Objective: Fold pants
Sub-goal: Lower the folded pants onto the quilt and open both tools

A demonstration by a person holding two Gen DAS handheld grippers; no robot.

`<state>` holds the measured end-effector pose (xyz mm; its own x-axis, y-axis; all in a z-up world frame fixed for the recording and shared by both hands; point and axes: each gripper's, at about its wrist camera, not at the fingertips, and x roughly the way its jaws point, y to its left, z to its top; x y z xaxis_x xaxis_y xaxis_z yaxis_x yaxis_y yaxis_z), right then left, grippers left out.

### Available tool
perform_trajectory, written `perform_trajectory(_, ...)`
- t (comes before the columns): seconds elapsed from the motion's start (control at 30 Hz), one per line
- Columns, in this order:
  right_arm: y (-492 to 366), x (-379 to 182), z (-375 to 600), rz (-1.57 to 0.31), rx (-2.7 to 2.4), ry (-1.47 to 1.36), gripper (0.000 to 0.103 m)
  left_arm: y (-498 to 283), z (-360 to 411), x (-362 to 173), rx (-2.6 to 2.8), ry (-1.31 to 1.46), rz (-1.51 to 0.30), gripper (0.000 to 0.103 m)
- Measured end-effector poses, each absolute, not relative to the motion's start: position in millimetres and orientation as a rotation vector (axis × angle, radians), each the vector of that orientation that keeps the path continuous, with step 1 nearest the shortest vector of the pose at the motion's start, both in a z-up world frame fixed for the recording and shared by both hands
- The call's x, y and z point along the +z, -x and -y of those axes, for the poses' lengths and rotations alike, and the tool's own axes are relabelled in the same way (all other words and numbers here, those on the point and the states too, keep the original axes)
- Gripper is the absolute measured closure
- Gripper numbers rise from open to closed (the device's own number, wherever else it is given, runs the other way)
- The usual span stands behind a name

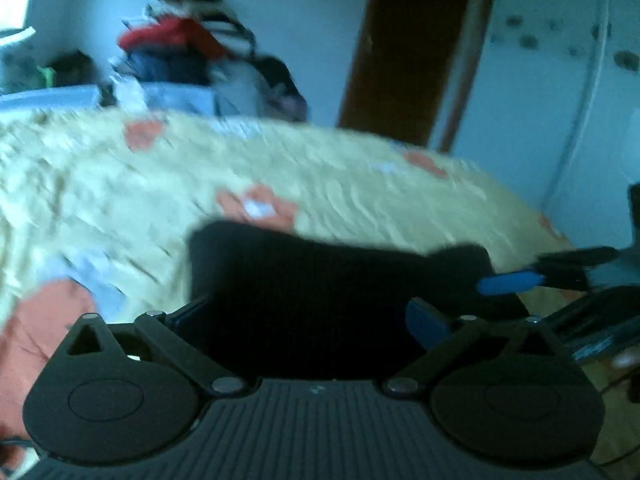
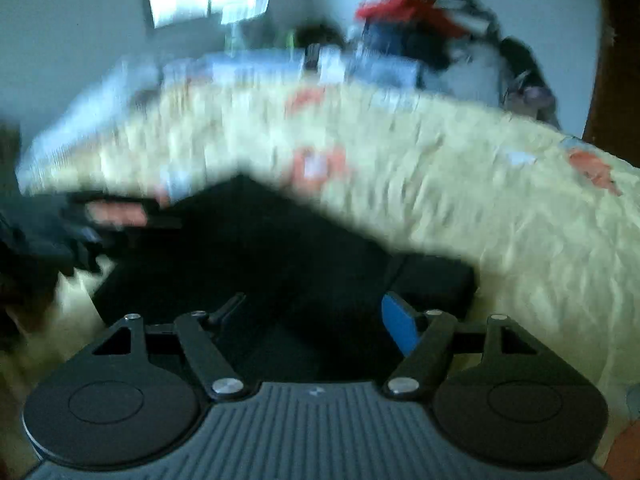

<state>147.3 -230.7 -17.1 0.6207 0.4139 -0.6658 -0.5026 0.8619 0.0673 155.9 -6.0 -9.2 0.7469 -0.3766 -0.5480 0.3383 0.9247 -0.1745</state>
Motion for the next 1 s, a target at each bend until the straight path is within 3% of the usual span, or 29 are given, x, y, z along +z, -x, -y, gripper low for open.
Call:
perform_trajectory(0.1,-144.6,-28.3,222.3,-0.712,0.503,0.17,0.023,-174.3,3.4,-30.1,-0.321,0.021,-0.712,0.006)
perform_trajectory(0.3,-132.2,-11.9,226.5,-0.674,0.507,0.123,0.023,-181.3,-21.7,-11.4,-0.354,0.185,-0.668,0.002)
perform_trajectory(0.47,-142.4,-31.2,221.4,-0.708,0.477,0.124,0.016,-208.9,-13.2,-24.9,-0.326,0.188,-0.767,0.003)
perform_trajectory(0.6,-126.8,-17.3,222.8,-0.672,0.403,0.076,0.016,-179.0,-10.9,-8.3,-0.301,0.139,-0.681,0.002)
perform_trajectory(0.7,-111.5,-14.9,219.1,-0.677,0.369,0.019,0.0,-152.1,-8.2,-4.7,-0.257,0.108,-0.631,0.001)
perform_trajectory(0.87,-92.6,-36.9,191.8,-0.692,0.328,0.196,0.0,-133.8,3.0,-26.5,-0.224,0.006,-0.719,0.0)
perform_trajectory(1.0,-81.8,-20.2,190.7,-0.691,0.224,0.123,0.0,-111.1,-14.7,-21.5,-0.195,0.097,-0.703,0.0)
